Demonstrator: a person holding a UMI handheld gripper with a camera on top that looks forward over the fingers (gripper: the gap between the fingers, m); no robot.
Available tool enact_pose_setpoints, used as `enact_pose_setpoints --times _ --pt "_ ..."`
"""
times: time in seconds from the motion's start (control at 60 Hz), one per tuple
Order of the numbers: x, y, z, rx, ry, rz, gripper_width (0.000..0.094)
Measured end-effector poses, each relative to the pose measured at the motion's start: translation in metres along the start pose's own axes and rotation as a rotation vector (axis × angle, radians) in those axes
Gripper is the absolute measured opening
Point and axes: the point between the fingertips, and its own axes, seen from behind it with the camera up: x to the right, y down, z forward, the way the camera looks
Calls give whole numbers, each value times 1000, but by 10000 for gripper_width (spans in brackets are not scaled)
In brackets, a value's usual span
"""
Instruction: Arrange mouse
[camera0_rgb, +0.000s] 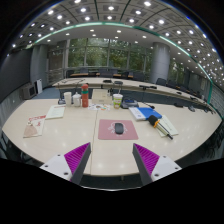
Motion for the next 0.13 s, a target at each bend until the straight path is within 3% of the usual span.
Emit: enact_pose_setpoints --times 0.133 --pt "-2 0 -14 5 -9 10 855"
